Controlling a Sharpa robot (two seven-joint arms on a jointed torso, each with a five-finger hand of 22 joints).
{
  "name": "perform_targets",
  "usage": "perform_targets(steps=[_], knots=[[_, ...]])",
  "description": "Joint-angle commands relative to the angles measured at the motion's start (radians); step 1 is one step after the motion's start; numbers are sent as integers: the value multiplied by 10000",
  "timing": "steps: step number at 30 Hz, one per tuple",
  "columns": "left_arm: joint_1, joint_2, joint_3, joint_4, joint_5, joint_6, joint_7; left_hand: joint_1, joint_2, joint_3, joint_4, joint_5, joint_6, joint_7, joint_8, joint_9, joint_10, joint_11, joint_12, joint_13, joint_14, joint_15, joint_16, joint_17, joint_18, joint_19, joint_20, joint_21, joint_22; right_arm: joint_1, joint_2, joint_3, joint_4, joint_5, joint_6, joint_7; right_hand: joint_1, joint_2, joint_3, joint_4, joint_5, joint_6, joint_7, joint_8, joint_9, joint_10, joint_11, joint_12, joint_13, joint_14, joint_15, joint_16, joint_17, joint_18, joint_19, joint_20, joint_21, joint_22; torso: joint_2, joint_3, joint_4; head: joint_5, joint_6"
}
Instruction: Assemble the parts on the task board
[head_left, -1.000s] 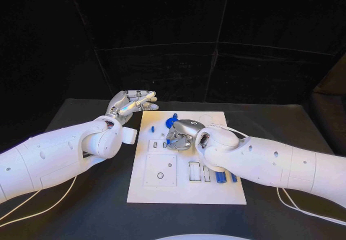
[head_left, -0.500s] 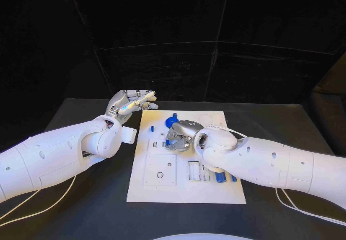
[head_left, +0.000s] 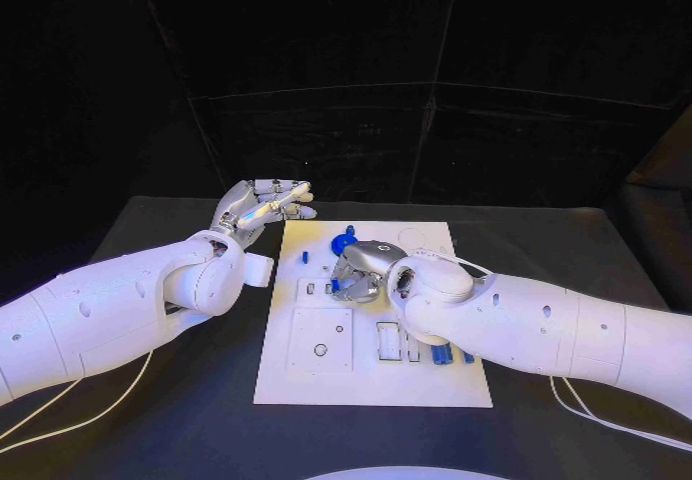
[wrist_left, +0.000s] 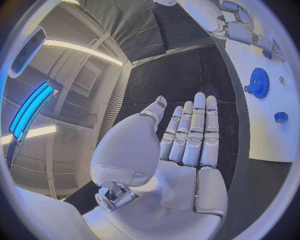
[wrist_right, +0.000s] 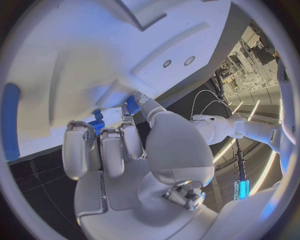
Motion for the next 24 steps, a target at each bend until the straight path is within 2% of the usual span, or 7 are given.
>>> perform_targets(steps=[1, 17, 24], knots=[[16, 12, 10, 1, -3, 122, 28, 84, -1, -9, -55, 20, 84, 9, -54, -14, 60, 22, -60, -9, 68, -8, -58, 9, 63, 75, 23, 10, -8, -74, -10, -69, -62, -73, 405, -374, -39, -138, -115, 25, 11, -109, -6, -66, -3, -39, 41, -38, 966, 859, 62, -59, 1705, -47, 0, 67, -28, 274, 1, 0, -2, -2, -6], [16, 7, 10, -10, -3, 122, 23, 84, -1, -9, -55, 20, 84, 9, -54, -14, 60, 22, -60, -9, 68, -8, -58, 9, 63, 75, 23, 10, -8, -76, -9, -69, -54, -130, 252, -563, -171, -356, -467, 201, -53, -540, 61, -156, -13, -143, 108, -162, 865, 855, 121, -68, 1692, -40, -14, 126, -54, 240, 1, 2, -4, -6, -29], [16, 6, 10, -13, -3, 125, 23, 84, -1, -9, -55, 20, 84, 9, -54, -14, 60, 22, -60, -9, 68, -8, -58, 9, 63, 75, 23, 10, -8, -76, 1, -69, -52, -131, -2, -566, -176, -402, -623, 277, -39, -751, 103, -161, -18, -227, 147, -266, 776, 854, 152, -71, 1689, -38, -19, 154, -63, 230, -2, 1, -8, -9, -26]])
